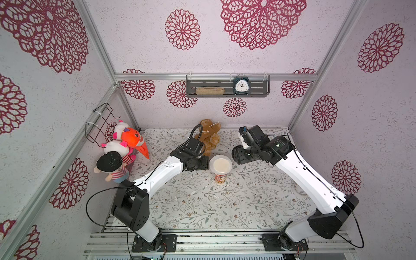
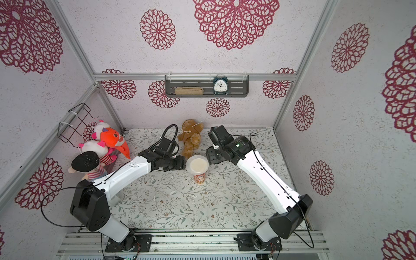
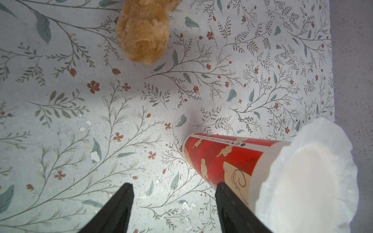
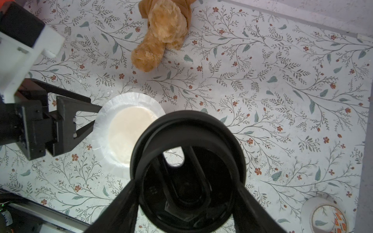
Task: Put the leak-proof paper on the milk tea cups
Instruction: Place the cup lid on the cup.
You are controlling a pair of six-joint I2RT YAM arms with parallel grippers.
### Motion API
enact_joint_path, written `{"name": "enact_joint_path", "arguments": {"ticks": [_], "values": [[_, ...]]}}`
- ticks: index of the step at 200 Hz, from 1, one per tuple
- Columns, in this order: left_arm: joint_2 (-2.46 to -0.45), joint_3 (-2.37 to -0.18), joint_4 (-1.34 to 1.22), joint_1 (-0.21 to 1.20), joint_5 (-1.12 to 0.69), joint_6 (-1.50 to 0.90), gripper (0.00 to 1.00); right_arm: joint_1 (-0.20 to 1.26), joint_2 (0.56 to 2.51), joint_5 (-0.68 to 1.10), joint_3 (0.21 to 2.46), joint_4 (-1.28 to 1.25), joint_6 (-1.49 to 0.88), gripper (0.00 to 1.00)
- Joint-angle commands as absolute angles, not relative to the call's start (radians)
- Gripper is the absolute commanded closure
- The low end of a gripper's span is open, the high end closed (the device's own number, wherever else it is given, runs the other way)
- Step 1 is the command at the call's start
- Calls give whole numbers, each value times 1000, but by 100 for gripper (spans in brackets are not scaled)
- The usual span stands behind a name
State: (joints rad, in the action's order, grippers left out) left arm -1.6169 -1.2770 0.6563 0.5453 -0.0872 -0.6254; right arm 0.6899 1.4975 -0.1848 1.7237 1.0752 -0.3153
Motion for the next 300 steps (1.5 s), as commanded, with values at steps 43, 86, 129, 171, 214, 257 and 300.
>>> {"name": "enact_joint_path", "arguments": {"ticks": [43, 86, 129, 171, 214, 257, 300], "values": [[-1647, -1325, 675, 561, -73, -623, 31, 687, 1455, -190, 1708, 1065, -328, 36], [-1652, -1330, 680, 566, -70, -621, 31, 689, 1460, -148, 1707, 1056, -320, 36], [-1655, -1337, 689, 571, -66, -620, 30, 711, 1495, -110, 1725, 1059, -307, 36], [-1642, -1337, 722, 572, -31, -615, 28, 752, 1568, -110, 1780, 1087, -291, 36], [-1596, -1335, 769, 571, 57, -608, 21, 782, 1658, -114, 1851, 1125, -272, 36], [-1532, -1315, 779, 560, 106, -612, 18, 792, 1721, -91, 1881, 1138, -258, 36], [-1477, -1290, 784, 542, 121, -609, 15, 813, 1788, -91, 1933, 1169, -241, 36]]}}
